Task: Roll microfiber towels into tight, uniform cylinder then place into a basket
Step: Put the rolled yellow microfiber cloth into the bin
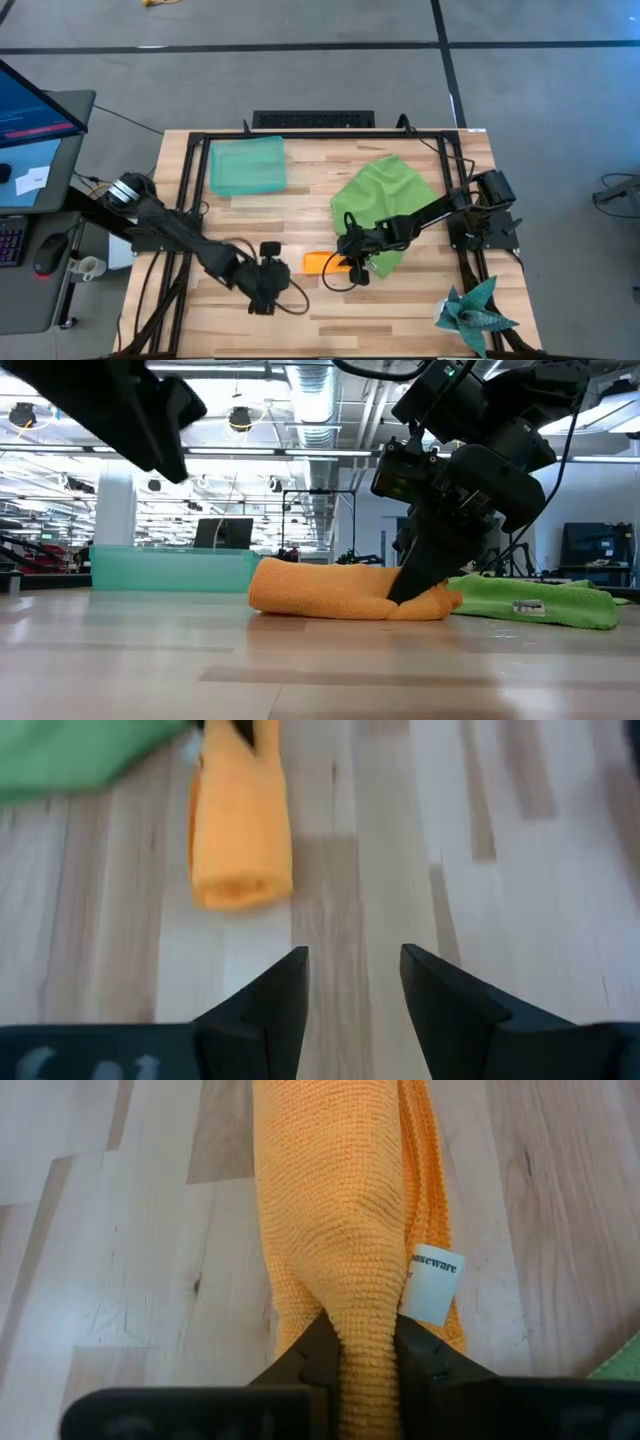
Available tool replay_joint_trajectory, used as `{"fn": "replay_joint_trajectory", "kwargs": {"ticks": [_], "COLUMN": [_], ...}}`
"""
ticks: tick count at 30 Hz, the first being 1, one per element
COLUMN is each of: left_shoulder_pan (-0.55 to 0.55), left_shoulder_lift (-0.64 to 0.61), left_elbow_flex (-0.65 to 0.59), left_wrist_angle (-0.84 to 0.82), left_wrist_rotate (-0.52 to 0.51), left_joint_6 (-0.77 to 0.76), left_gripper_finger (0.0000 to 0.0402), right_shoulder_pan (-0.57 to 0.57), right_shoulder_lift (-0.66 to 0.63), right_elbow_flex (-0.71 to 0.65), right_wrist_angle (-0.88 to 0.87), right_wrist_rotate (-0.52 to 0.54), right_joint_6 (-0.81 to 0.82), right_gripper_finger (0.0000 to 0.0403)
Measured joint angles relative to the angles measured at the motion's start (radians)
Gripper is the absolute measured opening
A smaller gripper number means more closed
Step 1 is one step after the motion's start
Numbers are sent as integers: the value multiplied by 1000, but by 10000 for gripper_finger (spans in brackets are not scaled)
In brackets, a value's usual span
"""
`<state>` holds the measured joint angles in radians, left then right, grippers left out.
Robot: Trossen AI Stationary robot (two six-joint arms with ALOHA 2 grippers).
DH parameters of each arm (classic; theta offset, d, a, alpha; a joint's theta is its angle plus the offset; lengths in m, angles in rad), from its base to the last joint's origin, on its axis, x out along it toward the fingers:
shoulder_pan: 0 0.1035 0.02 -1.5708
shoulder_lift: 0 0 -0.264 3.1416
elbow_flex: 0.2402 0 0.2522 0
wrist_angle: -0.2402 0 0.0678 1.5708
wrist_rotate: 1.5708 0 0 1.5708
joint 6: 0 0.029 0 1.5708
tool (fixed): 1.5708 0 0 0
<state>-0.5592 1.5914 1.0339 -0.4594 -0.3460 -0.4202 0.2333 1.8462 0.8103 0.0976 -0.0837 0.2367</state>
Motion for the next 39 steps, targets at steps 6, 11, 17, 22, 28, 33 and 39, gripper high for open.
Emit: {"fn": "replay_joint_trajectory", "kwargs": {"ticks": [6, 11, 17, 22, 28, 33, 39], "left_shoulder_pan": [113, 201, 267, 299, 322, 340, 355], "left_shoulder_lift": [-64, -50, -13, 47, 125, 181, 236], "left_elbow_flex": [-213, -223, -220, -215, -214, -209, -209], "left_wrist_angle": [478, 527, 549, 569, 599, 653, 654], "left_wrist_rotate": [-85, -5, 53, 170, 213, 306, 347], "left_joint_6": [92, 99, 51, -10, -14, -38, -82], "left_gripper_finger": [153, 153, 162, 193, 236, 253, 255], "right_shoulder_pan": [-7, -9, -9, -9, -13, -13, -13], "right_shoulder_lift": [0, 0, 0, 0, 0, 0, 0], "right_elbow_flex": [-3, -3, -3, -4, -4, -4, -4], "right_wrist_angle": [9, 9, 12, 18, 17, 18, 19], "right_wrist_rotate": [-9, -9, -9, -8, -8, -8, -7], "right_joint_6": [0, 0, 0, -1, -1, -2, -2], "right_gripper_finger": [66, 66, 66, 66, 66, 66, 66]}}
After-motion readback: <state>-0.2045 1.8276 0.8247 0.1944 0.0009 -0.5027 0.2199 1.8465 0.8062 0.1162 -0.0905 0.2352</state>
